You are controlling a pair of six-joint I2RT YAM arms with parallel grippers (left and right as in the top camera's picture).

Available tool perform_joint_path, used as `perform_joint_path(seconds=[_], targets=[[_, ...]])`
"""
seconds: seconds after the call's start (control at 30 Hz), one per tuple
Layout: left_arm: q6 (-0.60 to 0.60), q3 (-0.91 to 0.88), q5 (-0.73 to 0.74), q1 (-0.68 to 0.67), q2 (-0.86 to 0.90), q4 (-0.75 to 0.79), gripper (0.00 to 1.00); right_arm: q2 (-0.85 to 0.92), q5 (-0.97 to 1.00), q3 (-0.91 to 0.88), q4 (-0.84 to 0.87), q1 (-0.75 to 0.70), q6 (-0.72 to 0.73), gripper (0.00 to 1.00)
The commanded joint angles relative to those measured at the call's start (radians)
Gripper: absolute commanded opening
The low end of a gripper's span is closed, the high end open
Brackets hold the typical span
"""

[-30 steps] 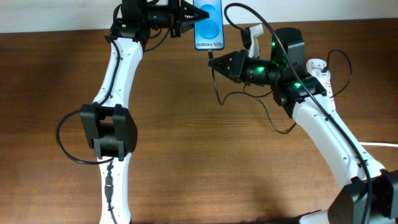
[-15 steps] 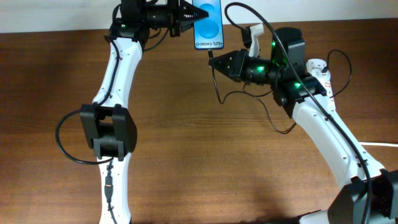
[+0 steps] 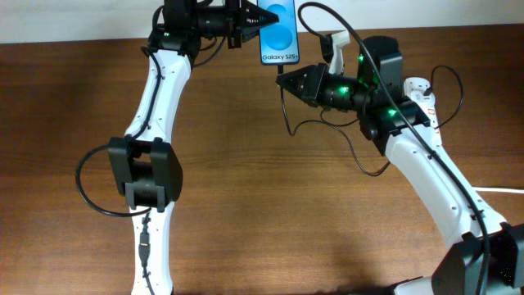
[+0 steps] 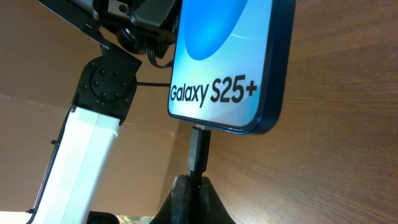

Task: Plug charger to phone and switch on socket
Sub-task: 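Open the right gripper and pull it back from the plug, then lower the phone onto the table with the left gripper and release it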

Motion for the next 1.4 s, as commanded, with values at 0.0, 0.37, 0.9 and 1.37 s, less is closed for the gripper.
perform_joint_path(seconds=[0.0,0.37,0.9,1.37], targets=[[0.01,0.013,0.141,-0.043,-0.007,0.002,0.0,0.006,0.102,0.011,0.041,-0.015,-0.011,0.04],[0.171,0.013,0.163,-0.007,-0.006,0.001,0.0,0.005,0.023,0.011,0.01,-0.047,-0.018,0.67],[0.951,-0.359,-0.245,0.018,-0.005,-0.534,0.0,0.005,0.156,0.011,-0.494,-0.14,-0.413,0.72],[1.125,-0.359,-0.805,0.015,-0.005,-0.865,0.03,0.005,0.156,0.011,-0.537,-0.139,-0.439,0.73]])
